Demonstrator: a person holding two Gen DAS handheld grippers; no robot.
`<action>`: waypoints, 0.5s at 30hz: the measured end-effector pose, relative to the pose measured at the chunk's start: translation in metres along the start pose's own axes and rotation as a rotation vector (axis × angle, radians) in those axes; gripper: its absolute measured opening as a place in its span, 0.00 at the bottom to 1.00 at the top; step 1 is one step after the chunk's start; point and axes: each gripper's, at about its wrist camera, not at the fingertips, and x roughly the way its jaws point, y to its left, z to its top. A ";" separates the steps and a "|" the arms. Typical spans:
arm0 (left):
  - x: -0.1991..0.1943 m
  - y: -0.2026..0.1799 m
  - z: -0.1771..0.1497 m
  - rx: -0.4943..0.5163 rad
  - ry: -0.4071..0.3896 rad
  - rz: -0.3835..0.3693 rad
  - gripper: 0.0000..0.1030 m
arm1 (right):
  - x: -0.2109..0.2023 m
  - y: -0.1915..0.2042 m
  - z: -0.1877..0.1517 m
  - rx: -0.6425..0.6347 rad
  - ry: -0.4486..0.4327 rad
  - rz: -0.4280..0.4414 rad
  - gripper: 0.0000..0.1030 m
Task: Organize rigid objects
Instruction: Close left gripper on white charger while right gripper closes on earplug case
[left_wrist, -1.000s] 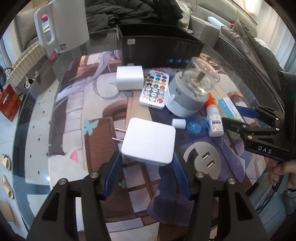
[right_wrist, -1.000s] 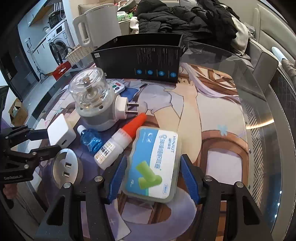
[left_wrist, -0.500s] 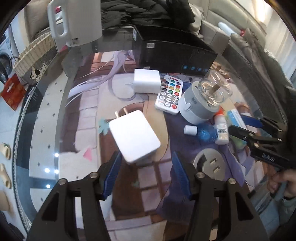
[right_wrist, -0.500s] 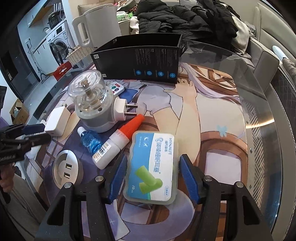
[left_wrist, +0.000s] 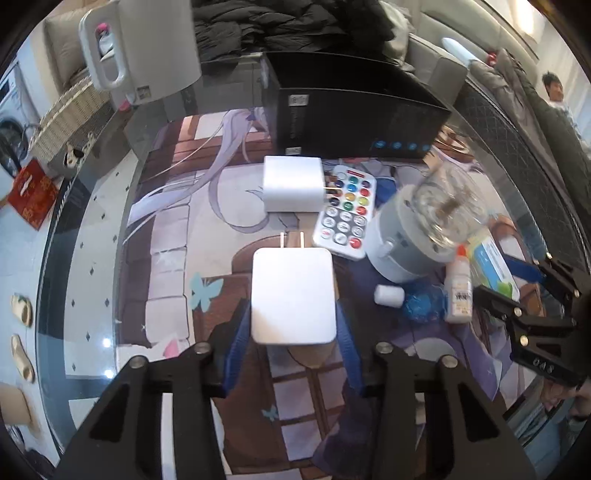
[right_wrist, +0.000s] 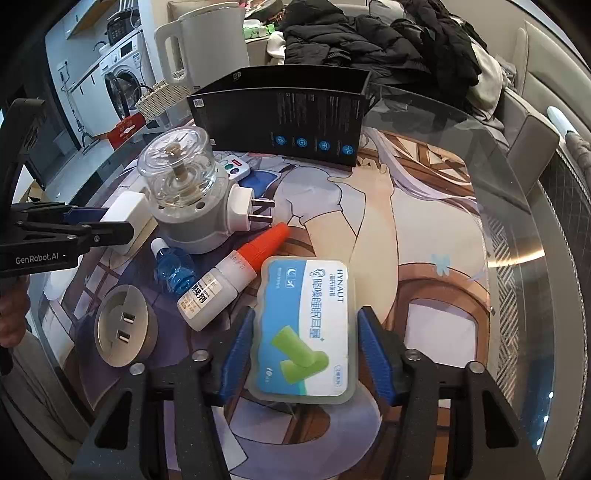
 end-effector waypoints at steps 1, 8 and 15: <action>-0.002 -0.003 -0.003 0.009 -0.002 0.000 0.42 | 0.000 0.000 -0.001 0.002 0.000 0.004 0.55; -0.001 -0.005 -0.008 0.016 -0.005 0.016 0.45 | -0.003 0.004 -0.003 -0.005 0.002 0.021 0.55; 0.009 -0.003 -0.001 -0.003 -0.003 0.021 0.43 | 0.002 0.002 0.003 0.001 0.000 -0.015 0.55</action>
